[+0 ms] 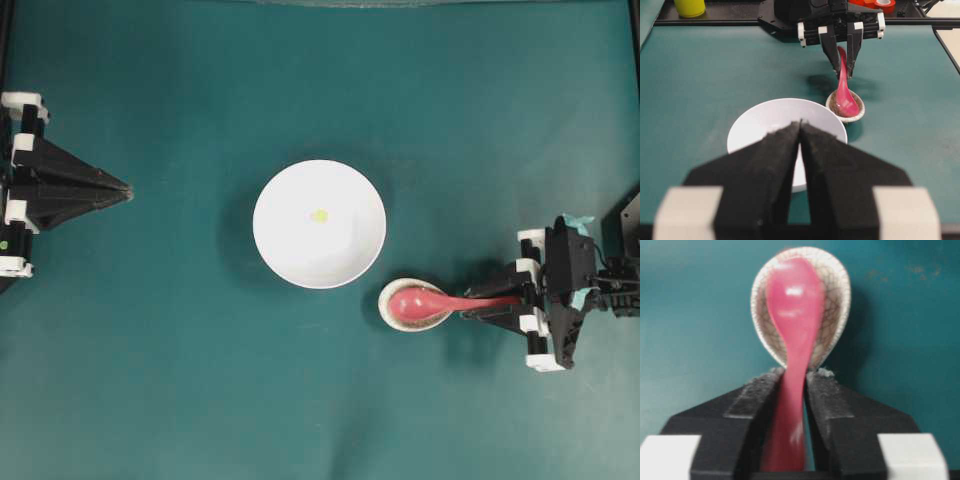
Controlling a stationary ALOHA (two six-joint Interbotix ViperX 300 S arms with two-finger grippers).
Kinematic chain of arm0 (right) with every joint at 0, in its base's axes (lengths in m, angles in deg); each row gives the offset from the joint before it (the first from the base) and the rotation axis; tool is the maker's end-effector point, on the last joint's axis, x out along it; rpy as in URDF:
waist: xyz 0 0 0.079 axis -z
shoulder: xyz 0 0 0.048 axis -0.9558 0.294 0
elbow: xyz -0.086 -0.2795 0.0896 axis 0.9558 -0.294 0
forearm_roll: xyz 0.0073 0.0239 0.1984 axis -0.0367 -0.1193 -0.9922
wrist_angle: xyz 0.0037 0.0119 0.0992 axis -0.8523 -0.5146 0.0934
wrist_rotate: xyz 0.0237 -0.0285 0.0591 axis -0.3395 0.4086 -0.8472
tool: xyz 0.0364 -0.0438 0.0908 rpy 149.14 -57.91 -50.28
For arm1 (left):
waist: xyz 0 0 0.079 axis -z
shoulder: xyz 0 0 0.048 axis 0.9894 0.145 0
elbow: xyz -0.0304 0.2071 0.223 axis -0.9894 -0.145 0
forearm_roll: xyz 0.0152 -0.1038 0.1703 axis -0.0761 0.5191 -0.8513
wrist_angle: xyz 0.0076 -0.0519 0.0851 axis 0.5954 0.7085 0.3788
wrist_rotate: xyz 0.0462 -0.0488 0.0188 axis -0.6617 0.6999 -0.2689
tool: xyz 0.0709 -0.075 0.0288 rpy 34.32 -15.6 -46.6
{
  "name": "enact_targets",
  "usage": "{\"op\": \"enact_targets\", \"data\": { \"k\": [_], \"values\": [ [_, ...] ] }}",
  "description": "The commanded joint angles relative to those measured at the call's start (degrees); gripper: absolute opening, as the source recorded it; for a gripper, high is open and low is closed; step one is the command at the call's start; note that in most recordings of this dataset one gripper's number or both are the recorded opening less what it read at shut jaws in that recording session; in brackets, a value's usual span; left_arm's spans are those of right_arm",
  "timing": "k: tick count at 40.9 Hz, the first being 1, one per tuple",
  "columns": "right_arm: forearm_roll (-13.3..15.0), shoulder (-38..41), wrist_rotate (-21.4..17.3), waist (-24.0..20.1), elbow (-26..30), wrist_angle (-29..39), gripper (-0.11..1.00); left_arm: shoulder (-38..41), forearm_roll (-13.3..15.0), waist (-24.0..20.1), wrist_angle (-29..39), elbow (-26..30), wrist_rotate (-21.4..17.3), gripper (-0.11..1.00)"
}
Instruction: Scoop the yellow hexagonal prism block from the bowl with a spoon using the right arm.
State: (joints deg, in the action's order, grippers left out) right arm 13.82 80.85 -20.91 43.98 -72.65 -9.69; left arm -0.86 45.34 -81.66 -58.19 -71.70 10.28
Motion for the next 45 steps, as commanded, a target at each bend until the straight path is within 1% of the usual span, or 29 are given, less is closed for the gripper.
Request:
{"op": "enact_targets", "data": {
  "k": [1, 3, 6, 12, 30, 40, 45],
  "values": [
    [-0.3, -0.3, -0.1, 0.1, 0.4, -0.3, 0.33, 0.4, -0.2, -0.1, -0.5, 1.6, 0.0, 0.1],
    [-0.3, -0.3, 0.0, 0.1, 0.4, -0.3, 0.38, 0.4, -0.2, -0.1, -0.5, 1.6, 0.0, 0.1],
    [-0.3, -0.2, 0.0, 0.1, 0.4, -0.4, 0.41, 0.4, -0.2, -0.1, -0.5, 1.7, 0.0, 0.1],
    [-0.3, -0.3, 0.2, 0.1, 0.2, -1.3, 0.43, 0.4, -0.2, 0.0, -0.6, 1.7, 0.0, 0.1],
    [-0.3, 0.4, 1.1, 0.0, -1.1, -3.5, 0.43, 0.4, -0.2, -0.1, -0.6, 1.7, 0.0, 0.1],
    [-0.4, 4.6, 1.8, 0.1, -1.2, -9.6, 0.43, 0.3, -0.2, -0.1, -0.7, 1.7, 0.0, 0.1],
    [-0.4, 6.8, 1.8, 0.1, -0.7, -11.2, 0.43, 0.4, -0.2, -0.1, -0.8, 1.8, 0.0, 0.1]
  ]
}}
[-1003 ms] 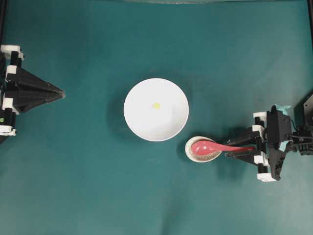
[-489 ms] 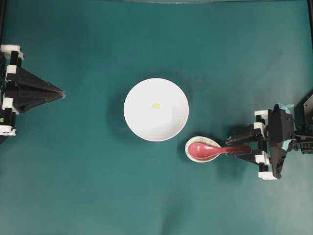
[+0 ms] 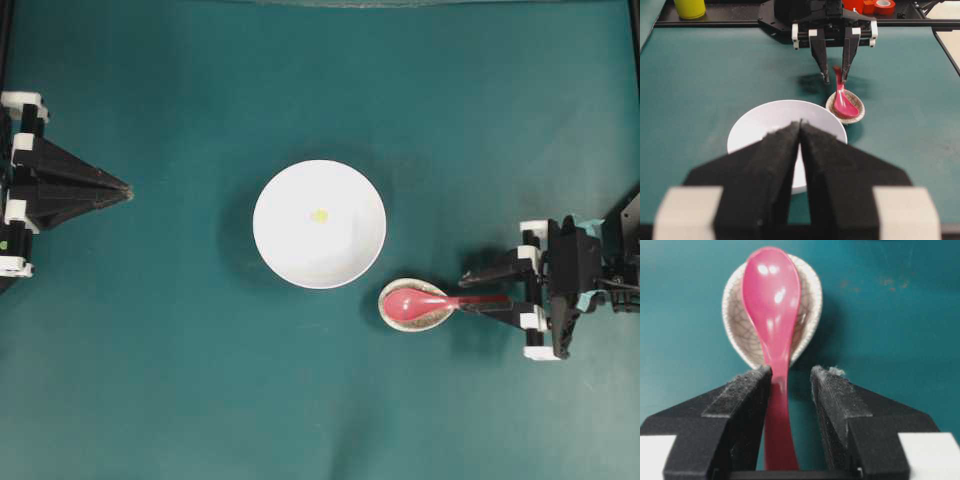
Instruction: Scoop the yellow hexagonal prism block from the bowl with a spoon using the right arm.
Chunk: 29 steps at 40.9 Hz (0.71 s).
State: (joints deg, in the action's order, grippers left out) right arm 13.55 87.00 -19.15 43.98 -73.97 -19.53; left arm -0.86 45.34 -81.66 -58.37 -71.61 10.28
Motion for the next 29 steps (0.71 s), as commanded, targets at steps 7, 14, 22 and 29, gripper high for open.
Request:
{"op": "enact_targets", "data": {
  "k": [7, 14, 22, 29],
  "values": [
    [0.0, 1.6, 0.0, -0.4, 1.1, -3.8, 0.43, 0.4, -0.2, 0.0, -0.6, 1.6, 0.0, 0.1],
    [0.0, 1.6, 0.0, -1.0, 0.8, -6.0, 0.43, 0.4, -0.2, -0.1, -0.6, 1.6, -0.1, 0.1],
    [0.2, 1.1, -0.3, -1.0, 0.9, -5.9, 0.44, 0.4, -0.2, -0.1, -0.6, 1.7, -0.1, 0.1],
    [0.3, -0.2, -0.4, -1.1, 1.1, -4.9, 0.52, 0.4, -0.2, -0.1, -0.7, 1.6, -0.1, 0.1]
  ]
}}
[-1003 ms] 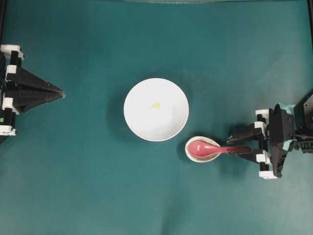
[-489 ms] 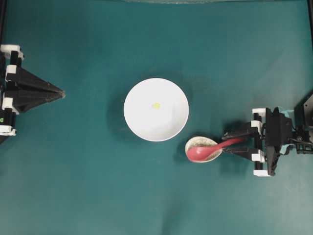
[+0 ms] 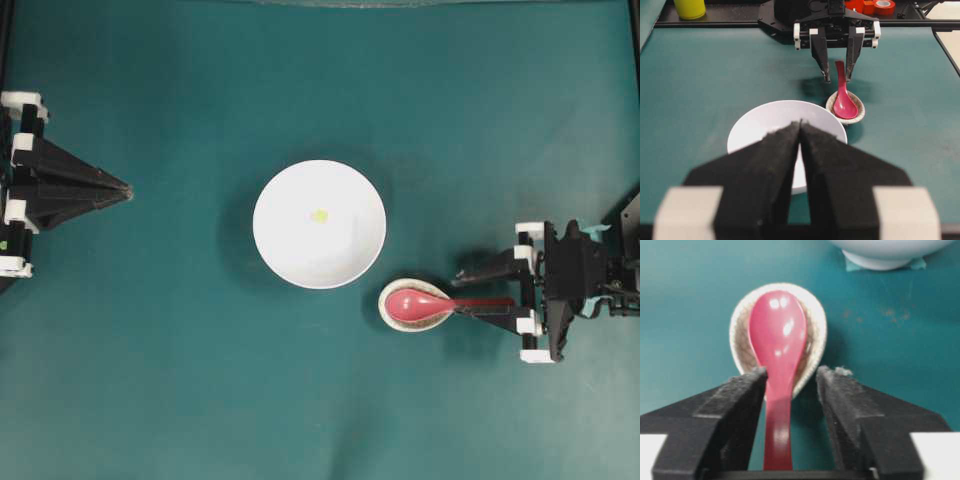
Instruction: Scoop the yellow hexagonal prism block from the bowl with a spoon using the right arm.
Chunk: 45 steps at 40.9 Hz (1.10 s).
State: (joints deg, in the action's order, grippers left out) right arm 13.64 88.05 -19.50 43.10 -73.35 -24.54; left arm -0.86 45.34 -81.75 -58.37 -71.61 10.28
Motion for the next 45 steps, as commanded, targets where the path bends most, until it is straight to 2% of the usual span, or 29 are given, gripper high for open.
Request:
{"op": "enact_targets", "data": {
  "k": [1, 6, 12, 16, 29, 45],
  "values": [
    [0.3, -1.4, -0.1, -0.2, 0.4, 0.3, 0.54, 0.4, -0.2, 0.0, -0.6, 1.6, -0.1, 0.1],
    [0.7, -1.5, 0.0, -0.6, 0.3, 1.2, 0.59, 0.4, -0.2, 0.0, -0.6, 1.6, -0.1, 0.1],
    [1.8, -1.4, 0.0, -1.2, 0.2, 0.4, 0.59, 0.4, -0.2, 0.0, -0.6, 1.6, -0.1, 0.1],
    [2.7, -1.4, 0.0, -1.2, -0.6, -1.0, 0.59, 0.4, -0.2, 0.0, -0.6, 1.6, -0.1, 0.1],
    [2.9, -0.7, -0.2, -1.2, -2.4, -6.7, 0.59, 0.4, -0.2, 0.1, -0.7, 1.6, -0.1, 0.1],
    [3.5, 5.6, -4.7, -1.2, -1.5, -11.4, 0.58, 0.4, -0.4, 0.0, -1.1, 1.6, -1.5, 0.1]
  ]
}}
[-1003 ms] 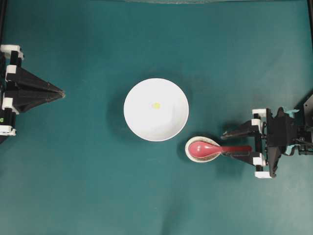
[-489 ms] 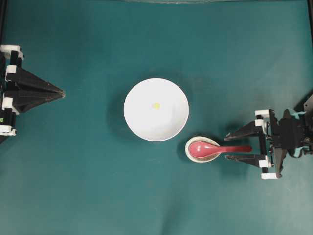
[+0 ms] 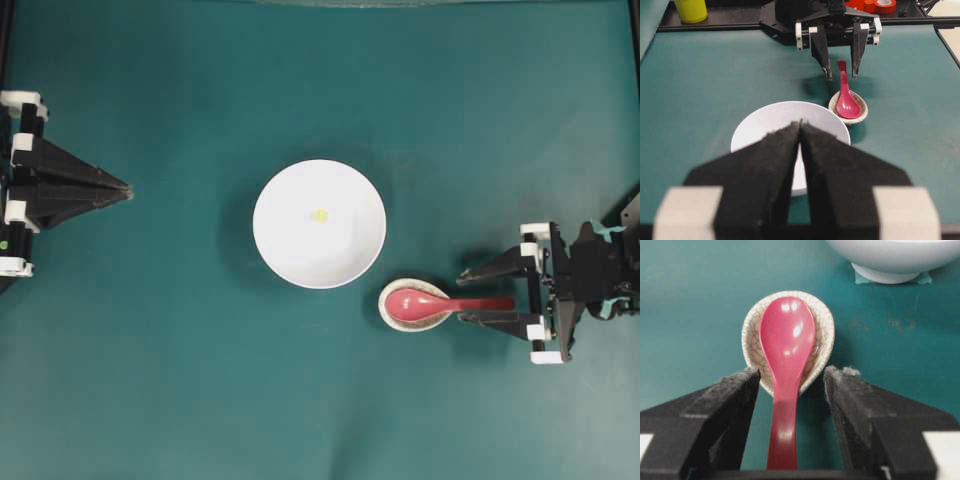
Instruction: Scoop the yellow hexagonal prism block from the bowl with a spoon using the right arm.
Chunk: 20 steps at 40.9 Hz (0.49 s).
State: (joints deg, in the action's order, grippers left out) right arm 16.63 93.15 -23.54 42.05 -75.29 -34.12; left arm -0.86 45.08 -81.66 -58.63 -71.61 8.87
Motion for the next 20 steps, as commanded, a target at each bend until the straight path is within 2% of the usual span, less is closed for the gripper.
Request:
{"op": "enact_targets", "data": {
  "k": [1, 9, 20],
  "values": [
    [0.7, 1.1, -1.1, -0.2, 0.4, -2.4, 0.59, 0.4, -0.2, -0.1, -1.0, 1.6, -0.1, 0.1],
    [2.4, 4.0, -2.4, -0.2, 1.6, -3.4, 0.58, 0.4, -0.2, -0.1, -0.9, 1.5, -0.1, 0.1],
    [2.5, 5.4, -2.4, -0.2, 1.5, -3.4, 0.58, 0.4, -0.2, -0.1, -1.0, 1.5, -0.1, 0.1]
  ]
}}
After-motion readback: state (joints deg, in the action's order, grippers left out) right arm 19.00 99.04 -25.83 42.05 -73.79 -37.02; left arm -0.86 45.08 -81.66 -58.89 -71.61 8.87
